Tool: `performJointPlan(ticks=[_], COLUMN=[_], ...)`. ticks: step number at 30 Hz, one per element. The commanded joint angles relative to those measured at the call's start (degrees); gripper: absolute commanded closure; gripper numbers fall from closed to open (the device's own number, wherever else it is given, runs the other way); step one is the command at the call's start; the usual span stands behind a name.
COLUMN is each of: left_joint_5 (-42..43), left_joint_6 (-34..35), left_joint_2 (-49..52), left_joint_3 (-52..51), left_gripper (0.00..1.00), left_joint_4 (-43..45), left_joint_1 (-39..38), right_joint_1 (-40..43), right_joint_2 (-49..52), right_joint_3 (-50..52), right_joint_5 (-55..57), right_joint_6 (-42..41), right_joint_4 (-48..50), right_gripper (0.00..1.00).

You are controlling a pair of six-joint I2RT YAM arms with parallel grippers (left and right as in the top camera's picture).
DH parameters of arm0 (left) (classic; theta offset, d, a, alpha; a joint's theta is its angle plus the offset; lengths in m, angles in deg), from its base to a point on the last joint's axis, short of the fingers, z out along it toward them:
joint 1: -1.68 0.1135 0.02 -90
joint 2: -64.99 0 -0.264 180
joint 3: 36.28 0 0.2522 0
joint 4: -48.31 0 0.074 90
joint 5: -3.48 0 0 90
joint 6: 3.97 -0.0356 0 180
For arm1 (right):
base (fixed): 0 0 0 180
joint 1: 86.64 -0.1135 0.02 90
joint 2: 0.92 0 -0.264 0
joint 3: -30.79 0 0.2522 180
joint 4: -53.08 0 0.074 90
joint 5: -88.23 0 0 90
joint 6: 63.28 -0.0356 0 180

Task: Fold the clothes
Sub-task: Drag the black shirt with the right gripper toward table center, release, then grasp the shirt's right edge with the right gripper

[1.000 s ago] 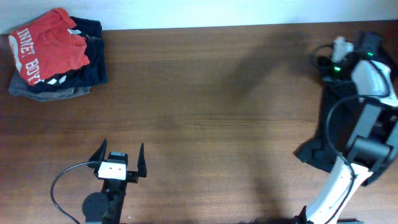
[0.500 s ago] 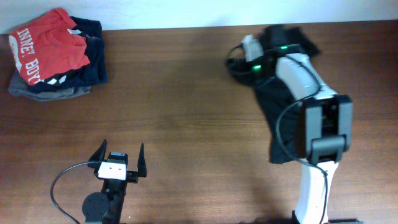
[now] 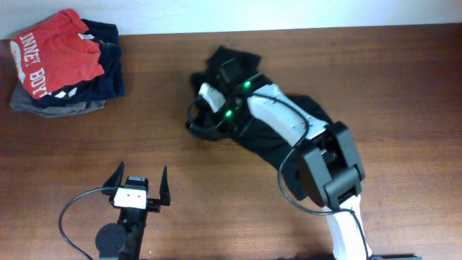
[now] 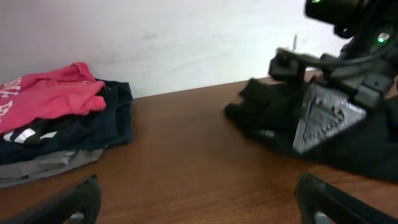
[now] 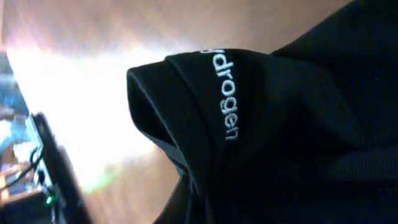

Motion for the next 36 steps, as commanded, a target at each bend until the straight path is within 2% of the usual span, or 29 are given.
performJointPlan(ticks=[1, 2, 4, 6, 7, 9, 12, 16, 22, 24, 29, 33, 36], left_joint_5=[-0.20, -0.22, -0.20, -0.20, -0.20, -0.22, -0.22, -0.20, -0.20, -0.22, -0.22, -0.20, -0.22], left_joint_6=[-0.55, -0.55, -0.55, -0.55, -0.55, -0.55, -0.55, -0.55, -0.55, -0.55, -0.55, -0.55, -0.55], left_joint_2=[-0.44, -0.46, -0.44, -0.44, -0.44, -0.44, -0.44, -0.46, -0.46, -0.44, -0.44, -0.46, -0.46], left_joint_3=[-0.20, -0.20, -0.20, -0.20, -0.20, -0.20, -0.20, -0.20, -0.20, -0.20, -0.20, -0.20, -0.20], left_gripper=[0.01, 0.01, 0.01, 0.01, 0.01, 0.01, 0.01, 0.01, 0.01, 0.01, 0.01, 0.01, 0.01], left_joint_4=[-0.28, -0.28, -0.28, -0.28, -0.28, -0.28, -0.28, -0.28, -0.28, -0.28, -0.28, -0.28, -0.28], left_joint_1=[0.35, 0.35, 0.35, 0.35, 0.35, 0.35, 0.35, 0.35, 0.35, 0.35, 0.35, 0.35, 0.35], right_joint_1=[-1.36, -1.33, -0.42, 1.09, 2.05, 4.31, 8.15, 14.23, 22.14, 24.00, 26.58, 26.25, 25.49], right_joint_2=[-2.16, -2.16, -2.16, -2.16, -2.16, -2.16, -2.16, -2.16, -2.05, -2.05, -3.54, -8.41, -15.41], right_joint_3=[-1.70, -2.51, -5.55, -10.29, -13.11, -19.41, -28.33, -36.17, -36.92, -36.89, -36.50, -32.96, -25.27], right_joint_5=[3.04, 5.62, 11.04, 15.93, 18.10, 21.42, 23.34, 23.15, 20.90, 20.90, 22.10, 31.93, 38.95], right_joint_6=[0.74, 0.72, 0.70, 0.68, 0.68, 0.68, 0.72, 0.70, 0.17, -2.84, -9.94, -17.73, -23.30], right_joint_4=[-1.57, -2.78, -6.64, -11.76, -14.47, -19.91, -26.32, -33.51, -43.85, -47.39, -47.89, -47.89, -47.89], right_gripper=[0.96, 0.93, 0.71, 0.56, 0.46, 0.36, 0.01, 0.01, 0.01, 0.00, 0.04, 0.05, 0.04])
